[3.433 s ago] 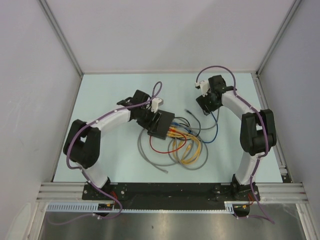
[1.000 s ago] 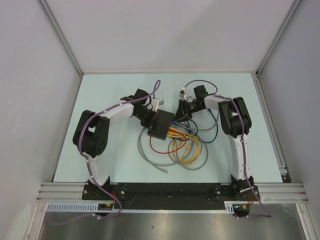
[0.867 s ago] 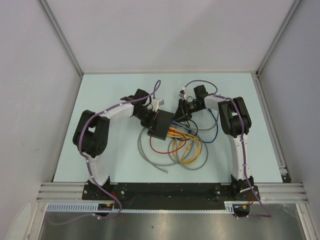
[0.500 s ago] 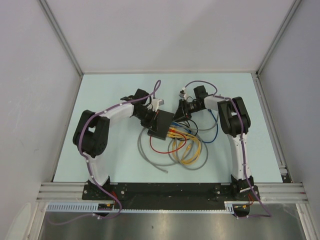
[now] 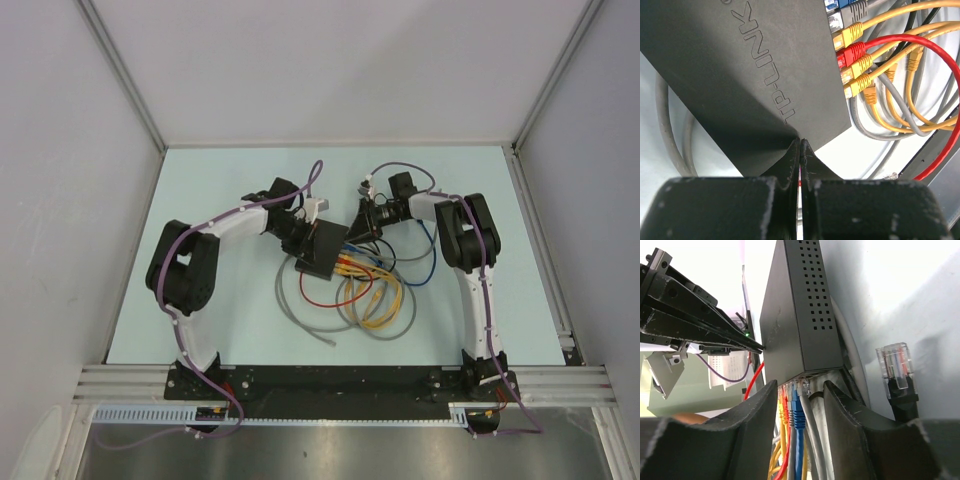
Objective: Pull the plug from the switch port
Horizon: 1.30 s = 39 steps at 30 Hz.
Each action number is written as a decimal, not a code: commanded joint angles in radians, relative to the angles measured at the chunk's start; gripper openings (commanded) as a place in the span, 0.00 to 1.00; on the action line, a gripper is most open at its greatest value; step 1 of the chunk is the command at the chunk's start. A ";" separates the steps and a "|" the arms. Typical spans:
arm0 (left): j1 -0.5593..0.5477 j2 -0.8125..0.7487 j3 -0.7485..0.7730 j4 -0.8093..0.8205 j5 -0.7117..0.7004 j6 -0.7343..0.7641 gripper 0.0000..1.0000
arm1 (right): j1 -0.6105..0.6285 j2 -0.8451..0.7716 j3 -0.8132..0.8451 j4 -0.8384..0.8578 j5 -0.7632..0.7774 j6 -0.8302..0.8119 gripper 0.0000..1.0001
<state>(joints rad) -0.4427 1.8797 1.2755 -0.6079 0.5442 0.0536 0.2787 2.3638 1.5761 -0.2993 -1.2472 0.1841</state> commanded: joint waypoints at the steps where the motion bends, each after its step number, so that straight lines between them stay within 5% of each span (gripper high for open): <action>1: -0.010 0.027 -0.018 -0.027 -0.116 0.060 0.00 | -0.006 0.022 -0.013 0.014 0.002 -0.038 0.45; 22: -0.021 0.029 -0.011 -0.026 -0.125 0.068 0.00 | 0.002 0.021 -0.013 -0.034 0.051 -0.098 0.14; 39: -0.028 0.045 0.007 -0.021 -0.127 0.069 0.00 | -0.007 -0.005 -0.008 -0.126 0.146 -0.181 0.08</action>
<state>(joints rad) -0.4576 1.8793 1.2858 -0.6167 0.5175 0.0654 0.2783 2.3634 1.5780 -0.3542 -1.2201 0.0666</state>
